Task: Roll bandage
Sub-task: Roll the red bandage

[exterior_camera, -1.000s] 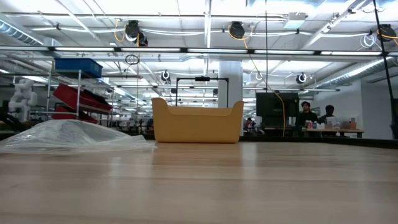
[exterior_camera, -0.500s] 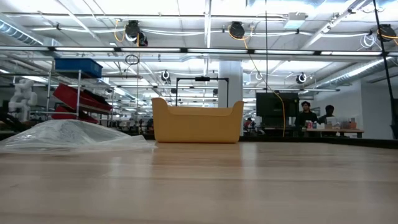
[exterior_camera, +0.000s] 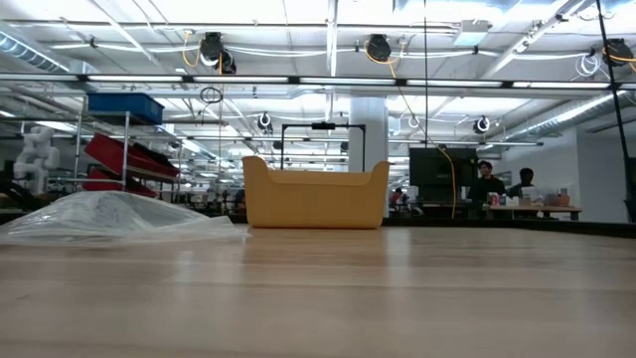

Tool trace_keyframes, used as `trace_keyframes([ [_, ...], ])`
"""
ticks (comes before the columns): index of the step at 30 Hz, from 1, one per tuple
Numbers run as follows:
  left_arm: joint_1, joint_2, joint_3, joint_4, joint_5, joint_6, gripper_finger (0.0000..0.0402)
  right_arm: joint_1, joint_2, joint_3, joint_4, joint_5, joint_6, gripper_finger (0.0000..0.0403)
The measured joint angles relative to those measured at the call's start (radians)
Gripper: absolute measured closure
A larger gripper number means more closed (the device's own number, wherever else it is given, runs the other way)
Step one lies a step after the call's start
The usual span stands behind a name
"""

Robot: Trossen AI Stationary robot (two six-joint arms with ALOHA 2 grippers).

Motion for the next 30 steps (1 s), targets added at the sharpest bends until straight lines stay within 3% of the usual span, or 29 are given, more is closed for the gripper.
trace_keyframes([
  [6, -0.056, 0.0, 0.0, 0.064, -0.032, -0.29, 0.0171, 0.013, 0.0, 0.0, -0.038, 0.007, -0.101, 0.039],
  [13, -0.091, 0.0, 0.0, 0.487, -0.064, -0.498, 0.0171, 0.019, 0.0, 0.0, -0.15, 0.008, -0.26, 0.039],
  [15, -0.087, 0.0, 0.0, 0.525, -0.094, -0.611, 0.0171, 0.019, 0.0, 0.0, -0.166, 0.01, -0.286, 0.039],
  [22, -0.043, 0.0, -0.011, 0.338, -0.045, -0.895, 0.0171, 0.018, 0.0, 0.0, -0.198, 0.009, -0.367, 0.039],
  [30, 0.003, 0.0, -0.011, 0.202, -0.011, -0.937, 0.0171, 0.003, 0.0, -0.001, -0.228, 0.009, -0.369, 0.039],
])
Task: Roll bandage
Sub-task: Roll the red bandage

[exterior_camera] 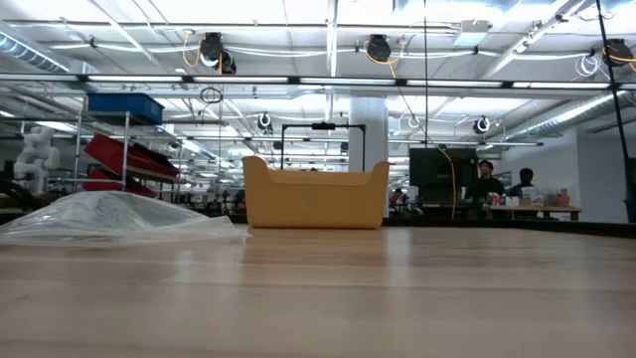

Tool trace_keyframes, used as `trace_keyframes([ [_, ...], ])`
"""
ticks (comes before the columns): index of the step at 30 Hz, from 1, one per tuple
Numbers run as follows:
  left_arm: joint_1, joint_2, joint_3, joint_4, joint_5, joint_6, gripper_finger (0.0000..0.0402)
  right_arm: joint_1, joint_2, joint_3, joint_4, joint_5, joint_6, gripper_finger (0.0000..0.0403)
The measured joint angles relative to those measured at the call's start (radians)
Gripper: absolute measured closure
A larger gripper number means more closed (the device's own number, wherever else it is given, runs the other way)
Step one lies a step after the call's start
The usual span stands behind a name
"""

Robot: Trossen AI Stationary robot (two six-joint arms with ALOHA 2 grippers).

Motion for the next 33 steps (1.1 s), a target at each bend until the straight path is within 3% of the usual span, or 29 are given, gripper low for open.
trace_keyframes([
  [5, 0.022, 0.0, 0.0, -0.093, 0.054, -0.038, 0.0171, -0.003, 0.0, 0.0, -0.003, -0.002, 0.005, 0.039],
  [29, 0.061, 0.0, 0.0, -0.138, 0.046, -0.043, 0.0172, -0.009, 0.0, 0.0, -0.004, 0.0, 0.026, 0.0389],
  [33, 0.061, 0.0, 0.0, -0.138, 0.015, -0.039, 0.0188, -0.009, 0.0, 0.0, -0.003, 0.003, 0.027, 0.0389],
])
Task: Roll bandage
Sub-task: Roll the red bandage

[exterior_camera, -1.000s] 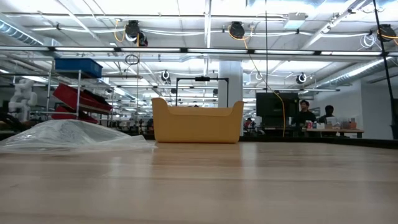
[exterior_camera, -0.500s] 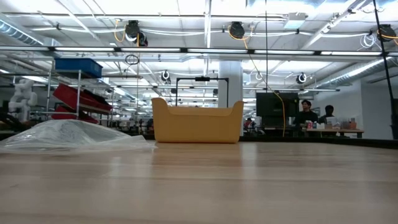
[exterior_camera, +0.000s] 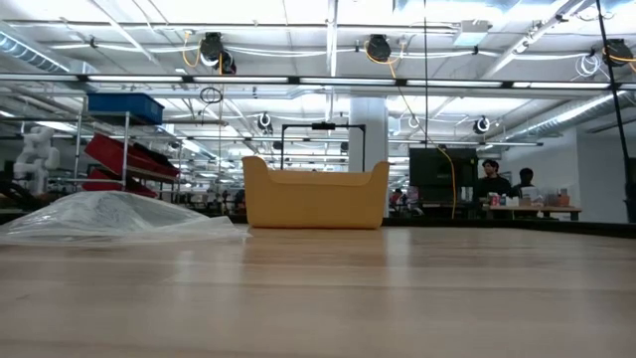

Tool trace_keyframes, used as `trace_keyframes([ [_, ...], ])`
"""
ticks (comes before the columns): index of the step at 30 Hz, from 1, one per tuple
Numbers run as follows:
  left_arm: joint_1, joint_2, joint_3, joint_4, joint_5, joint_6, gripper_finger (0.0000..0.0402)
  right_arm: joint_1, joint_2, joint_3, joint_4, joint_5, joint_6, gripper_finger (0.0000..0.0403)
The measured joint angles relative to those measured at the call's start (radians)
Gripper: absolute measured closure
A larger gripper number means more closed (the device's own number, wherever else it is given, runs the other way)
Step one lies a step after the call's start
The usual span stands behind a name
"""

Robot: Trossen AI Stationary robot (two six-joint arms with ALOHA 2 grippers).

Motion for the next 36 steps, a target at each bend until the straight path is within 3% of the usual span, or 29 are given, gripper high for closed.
trace_keyframes([
  [10, 0.0, 0.0, 0.0, -0.018, 0.032, -0.001, 0.0298, -0.001, 0.0, 0.0, 0.0, -0.002, 0.007, 0.0389],
  [15, 0.003, 0.0, 0.0, -0.022, 0.033, -0.026, 0.0328, -0.002, 0.0, 0.0, -0.011, -0.006, 0.006, 0.0389],
  [23, 0.008, 0.0, 0.0, -0.065, 0.031, -0.026, 0.0333, -0.001, 0.0, -0.001, -0.02, -0.011, 0.006, 0.0389],
  [36, 0.014, -0.002, 0.0, -0.09, 0.031, -0.025, 0.03, -0.002, 0.002, -0.002, -0.019, -0.01, 0.006, 0.0389],
])
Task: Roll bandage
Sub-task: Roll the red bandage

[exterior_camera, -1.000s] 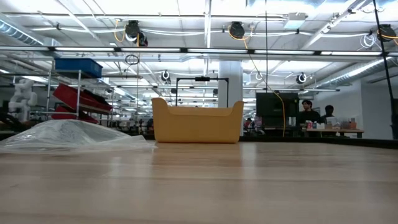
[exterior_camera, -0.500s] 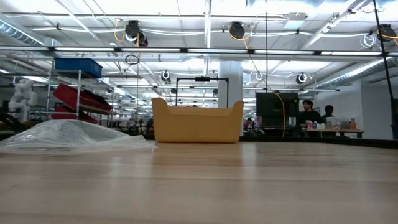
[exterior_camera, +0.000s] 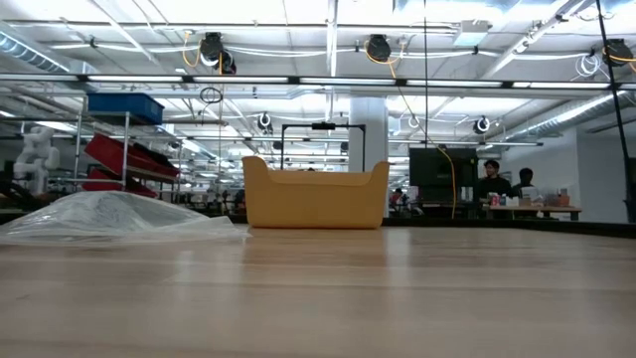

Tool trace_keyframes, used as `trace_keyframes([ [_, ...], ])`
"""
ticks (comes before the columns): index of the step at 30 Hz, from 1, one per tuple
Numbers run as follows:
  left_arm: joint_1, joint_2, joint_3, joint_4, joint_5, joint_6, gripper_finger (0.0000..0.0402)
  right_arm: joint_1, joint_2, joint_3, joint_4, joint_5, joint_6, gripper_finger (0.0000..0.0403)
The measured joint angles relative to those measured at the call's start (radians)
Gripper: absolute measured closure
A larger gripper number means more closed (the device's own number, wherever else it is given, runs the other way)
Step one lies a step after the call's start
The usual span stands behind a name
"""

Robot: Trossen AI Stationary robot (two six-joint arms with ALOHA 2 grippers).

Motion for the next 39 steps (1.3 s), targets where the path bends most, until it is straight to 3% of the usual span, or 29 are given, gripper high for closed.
trace_keyframes([
  [12, 0.015, 0.0, 0.0, -0.021, 0.014, 0.008, 0.0385, 0.0, 0.0, 0.0, 0.004, 0.009, 0.001, 0.0389],
  [39, -0.004, 0.001, 0.0, 0.05, -0.031, 0.131, 0.0401, 0.0, -0.001, 0.002, 0.007, -0.006, -0.003, 0.0389],
])
